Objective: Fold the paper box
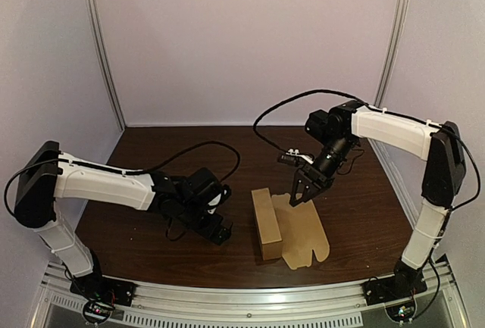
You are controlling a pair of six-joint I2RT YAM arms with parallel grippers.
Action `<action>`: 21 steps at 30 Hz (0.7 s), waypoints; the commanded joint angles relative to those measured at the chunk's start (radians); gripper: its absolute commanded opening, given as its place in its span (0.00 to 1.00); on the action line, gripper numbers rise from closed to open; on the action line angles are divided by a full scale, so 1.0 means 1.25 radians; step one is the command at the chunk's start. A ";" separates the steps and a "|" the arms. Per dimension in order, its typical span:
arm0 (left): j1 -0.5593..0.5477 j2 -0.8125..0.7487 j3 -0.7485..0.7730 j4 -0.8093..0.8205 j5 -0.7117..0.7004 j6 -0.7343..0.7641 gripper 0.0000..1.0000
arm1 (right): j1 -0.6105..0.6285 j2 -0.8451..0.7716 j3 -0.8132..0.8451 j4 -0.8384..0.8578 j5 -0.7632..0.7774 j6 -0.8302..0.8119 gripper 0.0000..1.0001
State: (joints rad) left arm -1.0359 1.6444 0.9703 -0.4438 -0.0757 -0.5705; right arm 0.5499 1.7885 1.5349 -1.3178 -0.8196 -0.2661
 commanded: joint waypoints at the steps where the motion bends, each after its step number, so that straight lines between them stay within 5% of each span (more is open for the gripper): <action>1: -0.001 -0.019 -0.002 0.020 -0.017 -0.018 0.98 | 0.008 0.008 0.023 -0.013 0.018 -0.011 1.00; 9: -0.003 -0.069 0.081 0.071 0.058 0.007 0.97 | -0.082 -0.110 -0.150 0.201 0.178 0.041 1.00; 21: -0.003 0.095 0.203 0.074 0.128 0.007 0.97 | -0.154 -0.074 -0.257 0.272 0.108 0.053 1.00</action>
State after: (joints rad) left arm -1.0363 1.7191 1.1992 -0.3492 0.0635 -0.5739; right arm 0.3851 1.6840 1.2201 -1.0245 -0.6567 -0.2089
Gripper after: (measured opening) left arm 0.975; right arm 0.995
